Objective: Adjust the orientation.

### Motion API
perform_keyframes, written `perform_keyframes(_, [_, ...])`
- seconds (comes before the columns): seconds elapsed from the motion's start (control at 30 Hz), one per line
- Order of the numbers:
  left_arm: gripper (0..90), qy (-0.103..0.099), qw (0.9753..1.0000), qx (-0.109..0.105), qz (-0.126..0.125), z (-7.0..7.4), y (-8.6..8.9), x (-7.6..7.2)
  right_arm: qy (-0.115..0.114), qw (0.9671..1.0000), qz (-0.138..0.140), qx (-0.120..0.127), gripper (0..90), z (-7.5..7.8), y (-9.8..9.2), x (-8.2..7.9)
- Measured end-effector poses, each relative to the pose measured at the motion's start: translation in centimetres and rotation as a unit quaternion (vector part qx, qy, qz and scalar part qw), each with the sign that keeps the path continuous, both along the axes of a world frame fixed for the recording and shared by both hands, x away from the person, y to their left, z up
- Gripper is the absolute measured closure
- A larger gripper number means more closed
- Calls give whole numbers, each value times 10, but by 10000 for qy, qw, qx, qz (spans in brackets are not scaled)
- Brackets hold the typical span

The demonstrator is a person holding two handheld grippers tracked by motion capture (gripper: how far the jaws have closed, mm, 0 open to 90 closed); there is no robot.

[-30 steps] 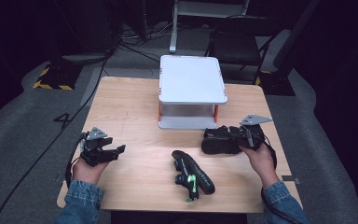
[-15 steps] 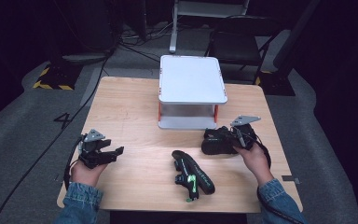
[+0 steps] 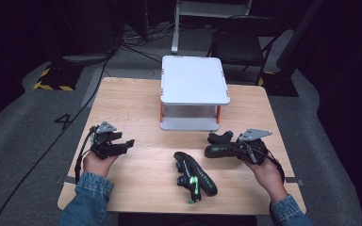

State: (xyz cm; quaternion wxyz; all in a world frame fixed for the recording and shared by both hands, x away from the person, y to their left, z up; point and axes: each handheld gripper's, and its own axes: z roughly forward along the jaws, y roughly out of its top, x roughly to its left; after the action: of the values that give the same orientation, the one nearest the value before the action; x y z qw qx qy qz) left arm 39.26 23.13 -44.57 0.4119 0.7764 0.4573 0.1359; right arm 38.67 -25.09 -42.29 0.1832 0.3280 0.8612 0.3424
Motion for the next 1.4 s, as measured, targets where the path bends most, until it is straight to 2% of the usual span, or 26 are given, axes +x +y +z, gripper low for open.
perform_keyframes(0.07, [357,55,10000,12,-44,0,-4,5,43,10000,24,-1,792,0,-1,-5])
perform_keyframes(0.3, [356,30,9998,16,-183,0,-14,13,133,9998,57,-130,801,-3,-3,-21])
perform_keyframes(0.5, [357,39,9997,-51,-215,-1,-15,17,320,9993,129,-115,806,-8,-7,-29])
perform_keyframes(0.6, [357,47,9998,-86,-174,-1,-13,17,514,9984,173,-136,798,-15,-8,-34])
perform_keyframes(0.7, [356,59,9998,-63,-166,-1,-13,16,743,9966,302,-199,774,-25,-9,-37])
perform_keyframes(0.8, [356,42,9999,-26,-152,-1,-12,14,961,9933,458,-453,750,-37,-6,-40])
perform_keyframes(0.83, [356,42,9999,-26,-152,-1,-12,14,961,9933,458,-453,750,-37,-6,-40])
perform_keyframes(0.87, [356,53,9999,-32,-145,-1,-11,13,986,9925,550,-470,672,-38,-4,-43])
perform_keyframes(0.97, [355,65,9999,-13,-128,-1,-10,12,993,9916,652,-510,660,-34,0,-45])
perform_keyframes(1.0, [355,61,9999,0,-104,-2,-10,11,1001,9906,726,-578,654,-27,2,-47])
perform_keyframes(1.07, [354,62,9999,2,-98,-2,-8,10,958,9913,782,-455,651,-16,1,-49])
perform_keyframes(1.2, [354,92,10000,4,-37,-3,-3,7,738,9945,745,53,621,6,-4,-49])
perform_keyframes(1.23, [354,92,10000,4,-37,-3,-3,7,738,9945,745,53,621,6,-4,-49])
perform_keyframes(1.27, [354,98,10000,-6,18,-4,-2,4,537,9966,566,246,605,15,-7,-48])
perform_keyframes(1.33, [354,108,9999,2,28,-5,0,2,313,9986,226,357,542,19,-11,-44])
perform_keyframes(1.37, [354,108,9999,2,28,-5,0,2,313,9986,226,357,542,19,-11,-44])
perform_keyframes(1.4, [353,123,9999,55,49,-4,2,-1,333,9981,-119,504,468,16,-16,-38])
